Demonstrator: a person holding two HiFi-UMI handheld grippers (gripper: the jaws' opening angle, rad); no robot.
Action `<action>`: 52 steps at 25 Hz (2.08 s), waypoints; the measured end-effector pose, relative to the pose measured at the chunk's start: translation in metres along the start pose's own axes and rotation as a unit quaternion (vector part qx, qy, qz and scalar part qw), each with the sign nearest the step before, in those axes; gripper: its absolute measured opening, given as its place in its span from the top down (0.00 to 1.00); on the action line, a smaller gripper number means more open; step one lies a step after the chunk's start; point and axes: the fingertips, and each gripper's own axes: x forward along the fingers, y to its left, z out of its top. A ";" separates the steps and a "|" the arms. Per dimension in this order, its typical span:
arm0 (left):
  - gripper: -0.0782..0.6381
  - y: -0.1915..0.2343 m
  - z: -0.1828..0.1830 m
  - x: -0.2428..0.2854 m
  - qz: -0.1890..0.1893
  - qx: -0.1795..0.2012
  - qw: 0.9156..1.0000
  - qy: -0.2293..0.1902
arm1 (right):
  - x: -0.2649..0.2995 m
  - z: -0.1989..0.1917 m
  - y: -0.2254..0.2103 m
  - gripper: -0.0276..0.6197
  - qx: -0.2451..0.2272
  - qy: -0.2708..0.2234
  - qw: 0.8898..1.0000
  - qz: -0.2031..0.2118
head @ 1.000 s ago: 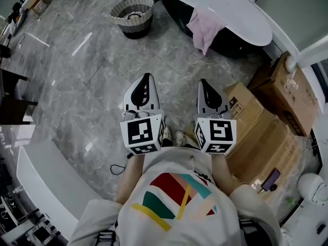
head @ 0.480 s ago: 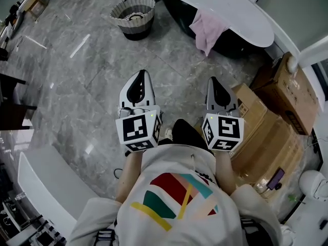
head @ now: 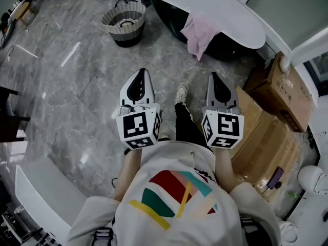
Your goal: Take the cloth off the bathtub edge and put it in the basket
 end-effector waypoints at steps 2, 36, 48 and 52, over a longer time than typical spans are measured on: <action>0.87 -0.002 0.003 0.009 -0.007 0.008 1.000 -0.007 | 0.007 0.002 -0.004 0.94 0.003 -0.008 1.000 -0.003; 0.87 -0.005 0.014 0.484 -0.050 0.013 0.996 0.079 | 0.451 0.033 -0.142 0.94 0.026 0.070 0.994 0.081; 0.87 -0.028 0.044 0.567 -0.077 0.035 0.994 0.071 | 0.510 0.044 -0.200 0.94 0.067 0.065 0.994 0.049; 0.87 -0.036 0.050 0.572 -0.094 0.041 0.992 0.069 | 0.508 0.051 -0.203 0.94 0.068 0.059 0.995 0.038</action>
